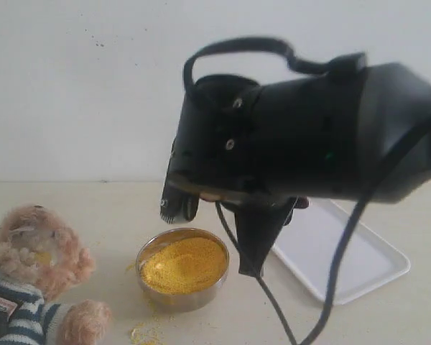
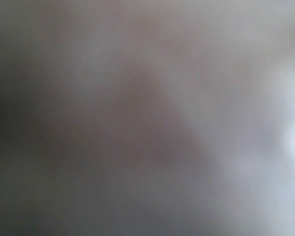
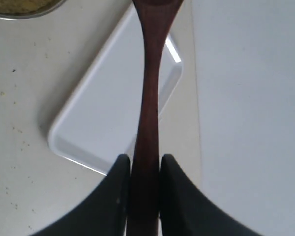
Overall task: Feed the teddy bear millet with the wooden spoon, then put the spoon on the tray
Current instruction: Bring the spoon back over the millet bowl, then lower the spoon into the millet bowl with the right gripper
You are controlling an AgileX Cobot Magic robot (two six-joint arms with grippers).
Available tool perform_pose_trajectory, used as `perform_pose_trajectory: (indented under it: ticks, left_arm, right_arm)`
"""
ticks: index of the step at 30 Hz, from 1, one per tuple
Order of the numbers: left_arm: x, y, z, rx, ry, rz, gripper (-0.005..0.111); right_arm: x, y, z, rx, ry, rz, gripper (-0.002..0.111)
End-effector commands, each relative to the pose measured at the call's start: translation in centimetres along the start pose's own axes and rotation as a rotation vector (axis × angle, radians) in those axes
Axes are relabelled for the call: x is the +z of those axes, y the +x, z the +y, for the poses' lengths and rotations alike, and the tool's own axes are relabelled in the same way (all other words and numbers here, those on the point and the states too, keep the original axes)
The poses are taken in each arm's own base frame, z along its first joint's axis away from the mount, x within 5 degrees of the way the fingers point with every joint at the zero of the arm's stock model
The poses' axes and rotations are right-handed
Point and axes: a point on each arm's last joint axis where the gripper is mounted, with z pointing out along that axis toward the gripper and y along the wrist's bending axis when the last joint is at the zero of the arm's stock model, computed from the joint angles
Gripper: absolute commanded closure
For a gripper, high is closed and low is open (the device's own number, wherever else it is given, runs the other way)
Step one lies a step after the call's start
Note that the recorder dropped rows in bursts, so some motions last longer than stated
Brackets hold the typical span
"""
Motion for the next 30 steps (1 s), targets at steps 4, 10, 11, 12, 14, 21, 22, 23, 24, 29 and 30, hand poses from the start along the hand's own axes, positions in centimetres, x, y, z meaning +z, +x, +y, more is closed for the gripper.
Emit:
perform_pose_trajectory:
  ticks: [4,10,11,12,14,21,22,23,24,29,30]
  left_arm:
    - [-0.1,-0.1,-0.2,-0.002,0.016,-0.015,0.103]
    - [-0.1,-0.1,-0.2,-0.002,0.016,-0.015,0.103]
    - [-0.1,-0.1,-0.2,-0.002,0.016,-0.015,0.103]
    - [-0.1,-0.1,-0.2,-0.002,0.016,-0.015,0.103]
    - [-0.1,-0.1,-0.2,-0.002,0.016,-0.015,0.103]
    - [-0.1,-0.1,-0.2,-0.002,0.016,-0.015,0.103]
    - [-0.1,-0.1,-0.2,-0.002,0.016,-0.015,0.103]
    - [-0.1,-0.1,-0.2,-0.002,0.016,-0.015,0.103]
    - [-0.1,-0.1,-0.2,-0.002,0.016,-0.015,0.103]
    - [-0.1,-0.1,-0.2,-0.002,0.016,-0.015,0.103]
    - [-0.1,-0.1,-0.2,-0.002,0.016,-0.015,0.103]
  right_arm:
    - [4.0,-1.9,3.1,-0.138,0.008,0.072,0.108]
    - [4.7,-2.9,4.1,-0.198,0.039,0.051,0.108]
    - [4.7,-3.1,4.3,-0.204,0.040,0.040,0.108]
    - [4.8,-3.2,4.4,-0.211,0.044,0.040,0.108]
    - [5.0,-3.3,4.5,-0.222,0.054,0.042,0.108]
    - [6.0,-3.7,5.4,-0.275,0.074,0.069,0.108]
    - [6.1,-3.8,5.4,-0.280,0.080,0.069,0.108]
    - [6.3,-3.9,5.5,-0.290,0.084,0.073,0.108]
    - [6.4,-3.9,5.6,-0.294,0.088,0.072,0.108]
    - [7.2,-4.2,6.3,-0.324,0.096,0.080,0.108]
    - [7.2,-4.2,6.3,-0.320,0.100,0.080,0.108]
